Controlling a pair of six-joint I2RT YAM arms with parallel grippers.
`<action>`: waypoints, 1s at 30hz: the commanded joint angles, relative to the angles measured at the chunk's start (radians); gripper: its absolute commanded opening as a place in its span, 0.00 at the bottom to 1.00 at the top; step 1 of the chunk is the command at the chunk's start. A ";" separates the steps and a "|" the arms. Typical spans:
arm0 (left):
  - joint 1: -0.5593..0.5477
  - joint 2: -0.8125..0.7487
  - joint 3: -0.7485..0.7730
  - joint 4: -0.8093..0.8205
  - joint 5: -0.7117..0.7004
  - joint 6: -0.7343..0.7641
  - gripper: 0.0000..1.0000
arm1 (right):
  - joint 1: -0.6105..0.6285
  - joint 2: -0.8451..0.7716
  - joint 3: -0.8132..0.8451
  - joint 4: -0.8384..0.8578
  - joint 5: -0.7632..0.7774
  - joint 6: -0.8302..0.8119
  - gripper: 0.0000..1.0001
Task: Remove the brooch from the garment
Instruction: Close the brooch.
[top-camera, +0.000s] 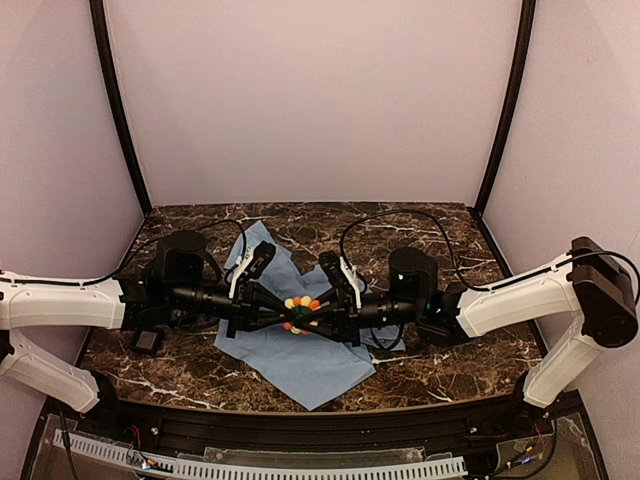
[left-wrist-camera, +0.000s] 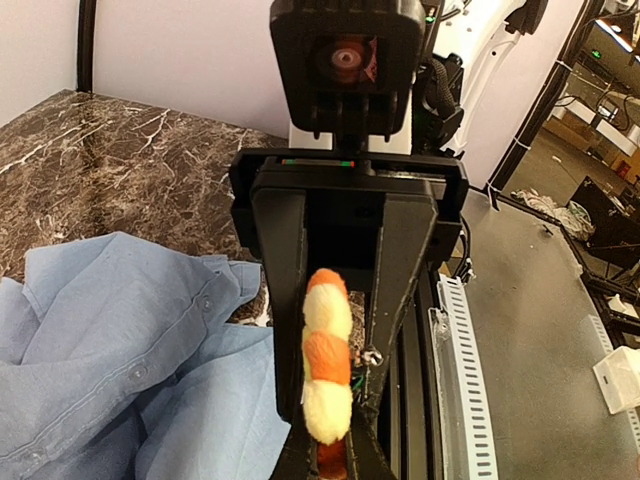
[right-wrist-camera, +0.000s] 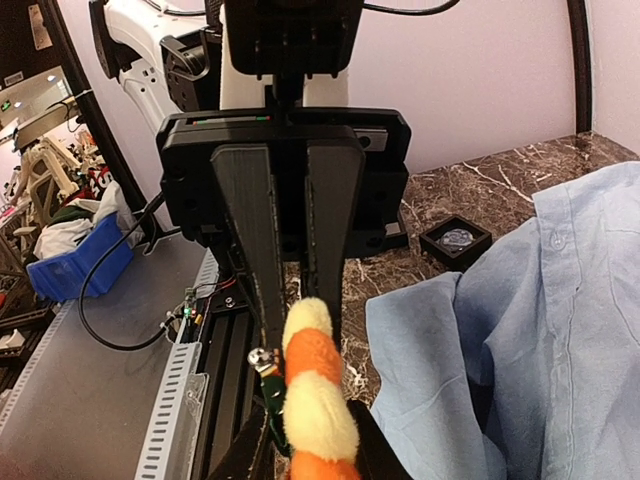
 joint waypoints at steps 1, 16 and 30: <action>-0.022 -0.009 0.002 0.008 0.068 -0.006 0.01 | -0.014 -0.033 -0.037 0.061 0.105 0.003 0.23; -0.022 -0.017 -0.001 0.011 0.057 -0.008 0.01 | -0.014 -0.058 -0.079 0.120 0.115 0.017 0.21; -0.021 -0.011 0.002 0.008 0.069 -0.004 0.01 | -0.014 -0.031 -0.037 0.069 0.097 0.024 0.18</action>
